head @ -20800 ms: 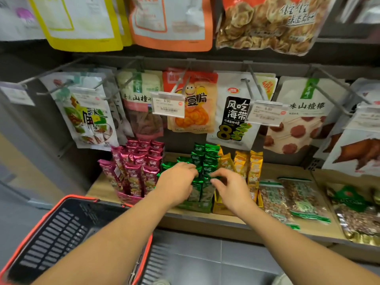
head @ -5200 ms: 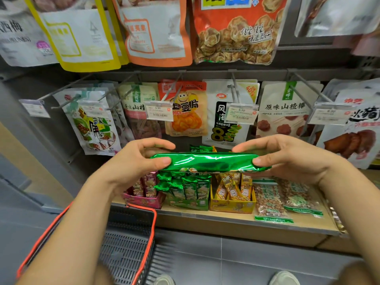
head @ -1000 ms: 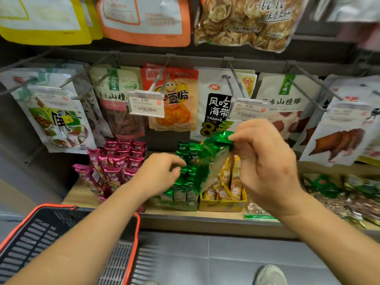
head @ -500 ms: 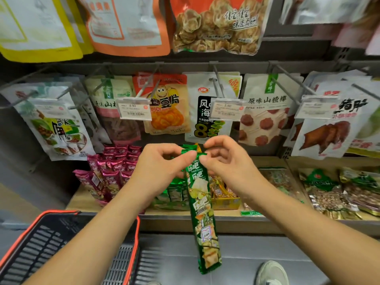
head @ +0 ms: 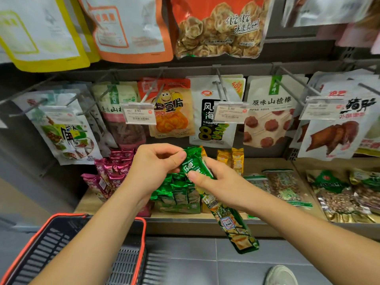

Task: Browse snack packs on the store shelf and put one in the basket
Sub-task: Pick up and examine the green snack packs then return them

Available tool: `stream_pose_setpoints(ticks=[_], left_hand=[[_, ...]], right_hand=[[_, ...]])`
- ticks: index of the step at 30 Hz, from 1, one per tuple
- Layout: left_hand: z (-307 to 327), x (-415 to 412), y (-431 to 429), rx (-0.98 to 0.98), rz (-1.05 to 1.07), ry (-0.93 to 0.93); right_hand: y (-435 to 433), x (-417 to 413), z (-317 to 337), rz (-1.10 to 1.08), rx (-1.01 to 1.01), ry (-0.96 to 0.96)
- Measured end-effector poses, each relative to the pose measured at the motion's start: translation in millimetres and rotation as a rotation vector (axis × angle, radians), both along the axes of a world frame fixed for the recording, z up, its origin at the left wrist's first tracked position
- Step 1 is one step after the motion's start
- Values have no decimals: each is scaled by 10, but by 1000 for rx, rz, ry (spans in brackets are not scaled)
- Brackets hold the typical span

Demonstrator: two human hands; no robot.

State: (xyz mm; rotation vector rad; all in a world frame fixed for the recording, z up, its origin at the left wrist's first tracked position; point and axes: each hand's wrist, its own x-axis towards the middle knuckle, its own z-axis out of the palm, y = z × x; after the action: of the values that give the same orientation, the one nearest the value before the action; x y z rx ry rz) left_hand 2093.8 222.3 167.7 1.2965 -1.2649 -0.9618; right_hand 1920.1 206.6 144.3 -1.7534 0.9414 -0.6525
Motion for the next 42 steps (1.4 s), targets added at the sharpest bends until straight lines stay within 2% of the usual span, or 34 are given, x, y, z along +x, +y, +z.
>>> stream_pose_setpoints(ticks=[6, 10, 15, 17, 19, 22, 28, 33, 37, 40, 42], left_hand=[[-12, 1, -18, -5, 21, 44], [-15, -51, -31, 1, 27, 194], [27, -75, -25, 29, -36, 362], [35, -44, -21, 21, -66, 253], [30, -9, -21, -13, -36, 40], [21, 18, -17, -60, -1, -160], [24, -20, 31, -90, -151, -177], [50, -38, 46, -120, -204, -72], [38, -70, 60, -188, -116, -238], [9, -98, 43, -243, 35, -467], [0, -106, 23, -242, 113, -494]], right_hand=[[-84, -128, 180, 129, 58, 125], [-116, -221, 265, 224, 296, -56], [-157, -238, 218, 261, 322, -108], [-172, -238, 208, 203, 186, 5], [-198, -242, 192, 137, 47, 118], [-193, -253, 189, 83, 41, 190], [-222, -277, 185, 36, -82, 316], [-242, -260, 187, -15, -143, 306], [-220, -250, 185, -30, -206, 302], [-172, -238, 179, -50, -362, 380], [-158, -216, 171, -67, -452, 409]])
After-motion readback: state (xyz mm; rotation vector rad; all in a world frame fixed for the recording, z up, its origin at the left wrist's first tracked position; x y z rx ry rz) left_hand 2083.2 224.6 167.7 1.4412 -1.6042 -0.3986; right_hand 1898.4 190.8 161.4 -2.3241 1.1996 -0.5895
